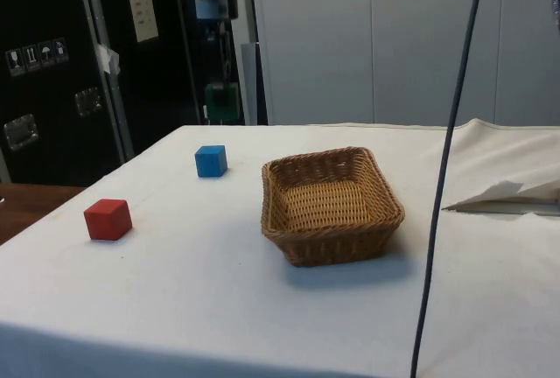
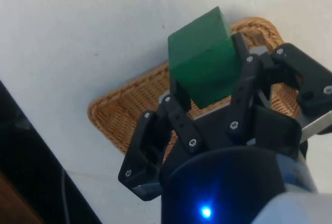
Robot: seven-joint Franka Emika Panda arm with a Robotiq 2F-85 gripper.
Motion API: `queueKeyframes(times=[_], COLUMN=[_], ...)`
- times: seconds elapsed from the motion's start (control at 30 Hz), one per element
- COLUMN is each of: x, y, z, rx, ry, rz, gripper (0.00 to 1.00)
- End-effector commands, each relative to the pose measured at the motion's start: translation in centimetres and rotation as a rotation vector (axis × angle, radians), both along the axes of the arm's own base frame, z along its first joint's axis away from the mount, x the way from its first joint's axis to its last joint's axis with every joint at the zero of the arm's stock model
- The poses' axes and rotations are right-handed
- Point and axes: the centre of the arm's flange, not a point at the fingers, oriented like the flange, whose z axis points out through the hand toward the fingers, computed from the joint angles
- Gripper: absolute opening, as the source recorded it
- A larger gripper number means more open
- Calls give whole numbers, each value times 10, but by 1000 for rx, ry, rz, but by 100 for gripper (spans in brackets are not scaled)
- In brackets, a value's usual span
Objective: Pick up exactly two blocks and place them into the basket.
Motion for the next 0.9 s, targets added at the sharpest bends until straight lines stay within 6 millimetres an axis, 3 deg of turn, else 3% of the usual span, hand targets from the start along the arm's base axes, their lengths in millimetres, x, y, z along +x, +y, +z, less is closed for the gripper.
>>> queueKeyframes(times=[0.0, 0.37, 0.87], x=[-2, -31, -70], y=[0, -9, -12], z=[0, -4, -35], rx=[-3, -65, -107], ry=[1, 8, 20], rz=[1, 5, 7], gripper=[0, 0, 0])
